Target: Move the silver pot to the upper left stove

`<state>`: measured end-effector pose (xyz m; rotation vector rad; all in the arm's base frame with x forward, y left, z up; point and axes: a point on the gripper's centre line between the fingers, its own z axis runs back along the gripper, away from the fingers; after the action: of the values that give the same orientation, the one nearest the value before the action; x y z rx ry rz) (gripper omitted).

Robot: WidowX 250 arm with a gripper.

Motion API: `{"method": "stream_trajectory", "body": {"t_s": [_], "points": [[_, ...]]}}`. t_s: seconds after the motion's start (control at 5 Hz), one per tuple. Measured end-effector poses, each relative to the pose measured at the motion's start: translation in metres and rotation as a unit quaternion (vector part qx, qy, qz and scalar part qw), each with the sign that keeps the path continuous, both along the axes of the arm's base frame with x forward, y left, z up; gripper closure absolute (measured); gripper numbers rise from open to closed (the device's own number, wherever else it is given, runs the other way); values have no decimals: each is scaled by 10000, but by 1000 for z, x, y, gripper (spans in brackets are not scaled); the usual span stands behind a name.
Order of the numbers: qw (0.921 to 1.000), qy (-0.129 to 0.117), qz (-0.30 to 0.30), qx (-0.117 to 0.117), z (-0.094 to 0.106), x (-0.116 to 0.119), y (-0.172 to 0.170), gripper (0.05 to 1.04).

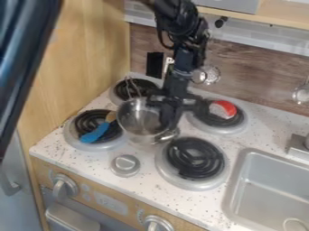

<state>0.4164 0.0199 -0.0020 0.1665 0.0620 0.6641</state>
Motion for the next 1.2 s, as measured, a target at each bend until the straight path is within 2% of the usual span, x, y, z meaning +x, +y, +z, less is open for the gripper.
{"method": "stream_trajectory", "body": {"t_s": [0.4, 0.8, 1.0, 1.2], "points": [[9983, -468, 302, -140, -10, 36, 40, 1018], [9935, -1115, -178, -131, -17, 57, 45, 1018], [9896, -1393, -264, -240, -14, 66, 47, 1018], [9870, -1541, -276, -374, -15, 80, 53, 1019]]}}
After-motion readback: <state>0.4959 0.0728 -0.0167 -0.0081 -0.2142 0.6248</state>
